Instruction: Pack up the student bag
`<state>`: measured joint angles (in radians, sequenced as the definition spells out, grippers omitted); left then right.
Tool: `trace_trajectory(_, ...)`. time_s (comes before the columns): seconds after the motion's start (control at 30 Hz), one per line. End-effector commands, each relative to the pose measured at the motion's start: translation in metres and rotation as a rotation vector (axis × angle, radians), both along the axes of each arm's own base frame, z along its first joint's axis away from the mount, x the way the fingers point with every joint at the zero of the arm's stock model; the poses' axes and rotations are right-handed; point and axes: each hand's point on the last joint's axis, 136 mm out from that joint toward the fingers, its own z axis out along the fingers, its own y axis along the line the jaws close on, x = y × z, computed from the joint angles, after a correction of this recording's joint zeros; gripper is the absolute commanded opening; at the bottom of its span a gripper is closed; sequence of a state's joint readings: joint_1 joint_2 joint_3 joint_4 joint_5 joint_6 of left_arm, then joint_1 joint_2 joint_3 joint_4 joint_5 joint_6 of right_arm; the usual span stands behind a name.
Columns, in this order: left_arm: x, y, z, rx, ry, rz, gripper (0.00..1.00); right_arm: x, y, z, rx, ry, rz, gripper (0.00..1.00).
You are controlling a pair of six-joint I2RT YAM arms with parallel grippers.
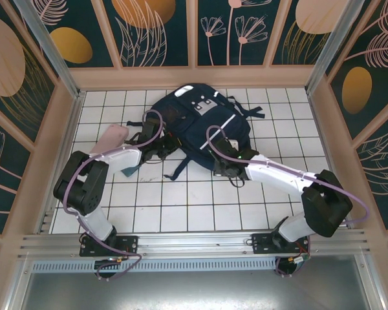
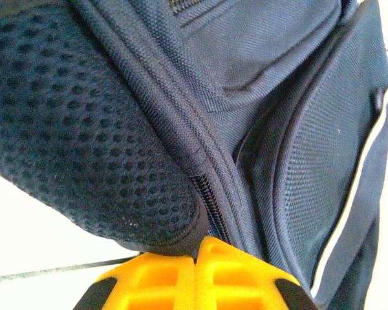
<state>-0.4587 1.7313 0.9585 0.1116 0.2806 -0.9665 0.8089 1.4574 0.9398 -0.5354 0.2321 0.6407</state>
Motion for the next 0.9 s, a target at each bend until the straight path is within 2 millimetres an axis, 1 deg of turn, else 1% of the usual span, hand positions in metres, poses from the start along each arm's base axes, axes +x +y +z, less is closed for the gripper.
trace_trajectory(0.0, 0.032, 0.002, 0.022, 0.042, -0.125, 0.019, 0.00, -0.042, 0.055, 0.014, 0.162, 0.095, 0.239, 0.00)
trace_trajectory(0.03, 0.034, 0.004, 0.021, 0.055, -0.123, 0.026, 0.01, -0.049, 0.070, 0.020, 0.215, 0.101, 0.281, 0.00)
trace_trajectory(0.07, 0.035, 0.007, 0.019, 0.076, -0.116, 0.039, 0.07, -0.053, 0.083, 0.025, 0.259, 0.099, 0.313, 0.00)
trace_trajectory(0.1, 0.036, 0.011, 0.019, 0.093, -0.113, 0.053, 0.14, -0.053, 0.089, 0.028, 0.283, 0.093, 0.317, 0.00)
trace_trajectory(0.13, 0.035, 0.016, 0.019, 0.112, -0.108, 0.076, 0.25, -0.050, 0.095, 0.032, 0.308, 0.081, 0.319, 0.00)
trace_trajectory(0.2, 0.031, 0.027, 0.021, 0.137, -0.100, 0.122, 0.42, -0.043, 0.100, 0.033, 0.315, 0.062, 0.309, 0.00)
trace_trajectory(0.23, 0.028, 0.033, 0.025, 0.143, -0.105, 0.145, 0.47, -0.038, 0.102, 0.032, 0.306, 0.048, 0.296, 0.00)
trace_trajectory(0.3, 0.018, 0.043, 0.027, 0.151, -0.095, 0.177, 0.54, -0.029, 0.106, 0.032, 0.293, 0.033, 0.286, 0.00)
trace_trajectory(0.33, 0.012, 0.045, 0.029, 0.144, -0.089, 0.183, 0.56, -0.025, 0.109, 0.032, 0.290, 0.027, 0.285, 0.00)
trace_trajectory(0.37, 0.003, 0.048, 0.024, 0.136, -0.070, 0.181, 0.58, -0.024, 0.113, 0.031, 0.292, 0.025, 0.292, 0.00)
trace_trajectory(0.4, -0.005, 0.046, 0.026, 0.108, -0.063, 0.174, 0.58, -0.022, 0.117, 0.030, 0.294, 0.022, 0.299, 0.00)
trace_trajectory(0.53, -0.038, 0.032, 0.027, -0.066, -0.013, 0.121, 0.58, -0.019, 0.127, 0.028, 0.305, 0.024, 0.328, 0.00)
trace_trajectory(0.63, -0.060, 0.024, 0.022, -0.147, 0.034, 0.098, 0.58, -0.018, 0.130, 0.026, 0.305, 0.028, 0.338, 0.00)
trace_trajectory(0.73, -0.074, 0.013, 0.019, -0.200, 0.061, 0.070, 0.58, -0.019, 0.131, 0.024, 0.312, 0.031, 0.344, 0.00)
trace_trajectory(0.8, -0.078, 0.005, 0.018, -0.224, 0.071, 0.053, 0.58, -0.020, 0.132, 0.023, 0.318, 0.037, 0.349, 0.00)
trace_trajectory(0.87, -0.081, -0.001, 0.012, -0.236, 0.092, 0.051, 0.58, -0.021, 0.133, 0.022, 0.320, 0.043, 0.356, 0.00)
